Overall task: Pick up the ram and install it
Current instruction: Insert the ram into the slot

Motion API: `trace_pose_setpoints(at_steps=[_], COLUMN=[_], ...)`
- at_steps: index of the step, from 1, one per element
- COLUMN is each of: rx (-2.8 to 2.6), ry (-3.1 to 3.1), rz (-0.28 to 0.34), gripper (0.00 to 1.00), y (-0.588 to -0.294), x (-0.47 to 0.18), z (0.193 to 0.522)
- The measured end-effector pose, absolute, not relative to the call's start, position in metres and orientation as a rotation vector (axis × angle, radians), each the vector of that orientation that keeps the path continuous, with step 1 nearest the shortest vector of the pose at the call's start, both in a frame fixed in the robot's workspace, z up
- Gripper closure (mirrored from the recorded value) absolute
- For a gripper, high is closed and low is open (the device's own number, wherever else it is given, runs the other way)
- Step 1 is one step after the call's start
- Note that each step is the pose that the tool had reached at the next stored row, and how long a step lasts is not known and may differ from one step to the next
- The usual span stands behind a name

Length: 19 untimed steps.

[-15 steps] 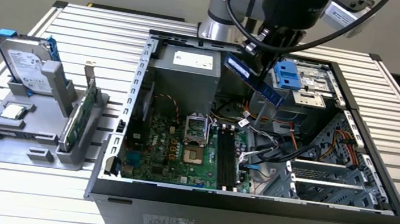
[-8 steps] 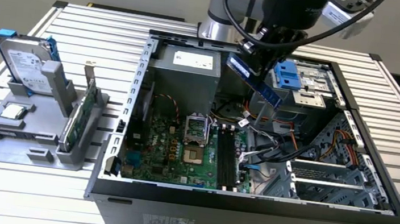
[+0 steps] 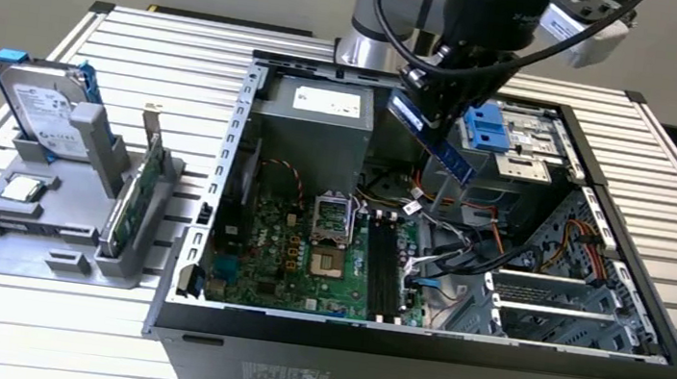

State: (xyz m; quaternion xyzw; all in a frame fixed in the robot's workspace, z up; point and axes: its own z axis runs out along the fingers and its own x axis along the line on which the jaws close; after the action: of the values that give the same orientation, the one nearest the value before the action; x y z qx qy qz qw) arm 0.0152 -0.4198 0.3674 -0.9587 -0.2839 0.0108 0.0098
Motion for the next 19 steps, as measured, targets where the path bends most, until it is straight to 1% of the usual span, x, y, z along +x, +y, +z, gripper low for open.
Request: trace_pose_setpoints(at_steps=[19], rx=[-3.046], ry=[-0.676], rz=[0.031], gripper=[1.00], y=[-0.4198], x=[0.0152], z=[0.3664])
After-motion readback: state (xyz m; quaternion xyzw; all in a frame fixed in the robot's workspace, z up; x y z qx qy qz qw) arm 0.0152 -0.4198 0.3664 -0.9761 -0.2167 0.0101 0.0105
